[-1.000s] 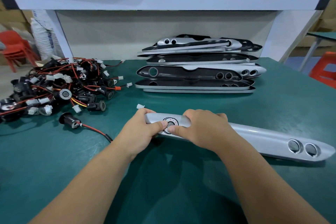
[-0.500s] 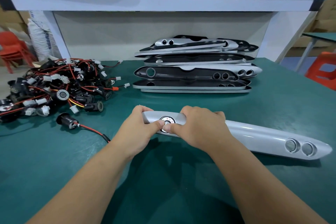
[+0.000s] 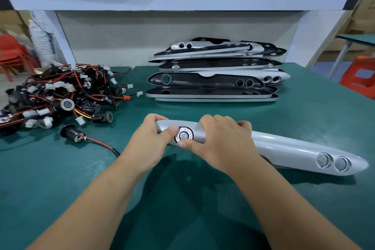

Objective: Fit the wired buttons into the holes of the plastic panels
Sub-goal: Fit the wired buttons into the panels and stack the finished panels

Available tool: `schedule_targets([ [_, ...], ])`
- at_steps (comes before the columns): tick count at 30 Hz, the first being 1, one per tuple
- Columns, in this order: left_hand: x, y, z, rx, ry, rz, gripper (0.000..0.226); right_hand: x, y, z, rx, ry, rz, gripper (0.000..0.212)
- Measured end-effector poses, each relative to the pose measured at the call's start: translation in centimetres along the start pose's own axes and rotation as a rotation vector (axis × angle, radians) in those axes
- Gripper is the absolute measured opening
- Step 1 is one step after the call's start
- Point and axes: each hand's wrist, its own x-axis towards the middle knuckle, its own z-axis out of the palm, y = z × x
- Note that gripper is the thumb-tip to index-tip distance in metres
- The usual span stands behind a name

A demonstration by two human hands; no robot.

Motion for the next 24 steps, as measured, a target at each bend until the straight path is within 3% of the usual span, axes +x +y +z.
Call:
schedule_targets([
  [5, 0.0, 0.0, 0.0, 0.023, 0.012, 0.004, 0.011, -0.2, -0.3, 0.2, -0.003, 0.043, 0.009, 0.058],
  [15, -0.1, 0.1, -0.3, -0.024, -0.009, -0.033, 0.011, 0.6, 0.1, -0.3, 0.068, -0.120, -0.030, 0.048],
  [20, -0.2, -0.2, -0.3, -0.047, -0.016, -0.050, 0.016, 0.7, 0.6, -0.2, 0.081, -0.199, -0.044, 0.060],
  [24, -0.4, 0.1, -0.2, -0.077, -0.010, -0.056, 0.036, 1.0, 0.4, 0.0, 0.080, -0.227, -0.019, 0.070],
])
